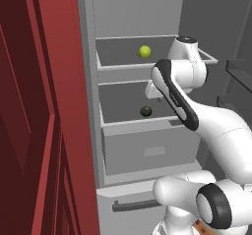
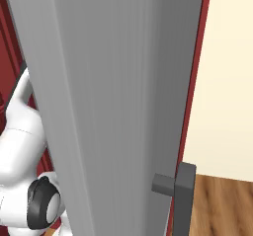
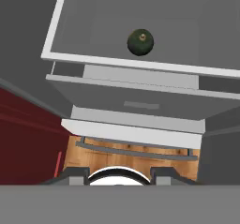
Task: Place the cold items (pear and squash) from the fridge in one tupperware on the dining counter. Place the warm items (kebab skewer and hot dog) in the stove area in another tupperware.
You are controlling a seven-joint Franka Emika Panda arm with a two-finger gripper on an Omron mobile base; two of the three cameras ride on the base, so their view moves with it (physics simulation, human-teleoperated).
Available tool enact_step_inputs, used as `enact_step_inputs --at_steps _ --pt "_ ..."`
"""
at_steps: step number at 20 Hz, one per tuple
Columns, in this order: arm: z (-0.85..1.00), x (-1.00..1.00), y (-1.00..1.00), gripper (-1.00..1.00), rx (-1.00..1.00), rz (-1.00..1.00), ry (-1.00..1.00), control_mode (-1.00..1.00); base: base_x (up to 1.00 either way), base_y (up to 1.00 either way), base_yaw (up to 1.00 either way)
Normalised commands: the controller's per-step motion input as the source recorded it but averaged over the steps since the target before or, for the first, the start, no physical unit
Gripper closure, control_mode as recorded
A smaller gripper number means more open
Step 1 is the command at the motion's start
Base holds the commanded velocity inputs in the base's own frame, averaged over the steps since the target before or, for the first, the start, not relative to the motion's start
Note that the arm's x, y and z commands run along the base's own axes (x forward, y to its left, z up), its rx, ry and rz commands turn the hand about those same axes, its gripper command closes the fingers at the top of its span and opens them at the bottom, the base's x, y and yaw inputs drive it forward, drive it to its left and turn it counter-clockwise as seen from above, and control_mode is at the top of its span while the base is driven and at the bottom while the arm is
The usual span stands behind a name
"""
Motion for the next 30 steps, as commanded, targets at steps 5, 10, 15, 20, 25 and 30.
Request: enact_step_inputs --at_steps 5,10,15,20,25,30 --pt "0.27 -0.06 0.01 -1.0 0.01 0.0 -0.13 -1.0 0.0 0.0 0.0" --pt "0.67 -0.06 0.0 -1.0 0.0 -0.04 -0.33 -1.0 0.0 0.0 0.0" --pt "0.39 0.13 0.0 -1.0 0.0 -0.07 -0.29 -1.0 0.0 0.0 0.0" --pt "0.42 0.46 0.0 -1.0 0.0 -0.01 -0.17 -1.0 0.0 0.0 0.0" --pt "0.39 0.65 0.0 -1.0 0.0 0.0 -0.01 -1.0 0.0 0.0 0.0" --pt "0.03 0.86 0.0 -1.0 0.0 -0.03 0.04 -1.0 0.0 0.0 0.0"
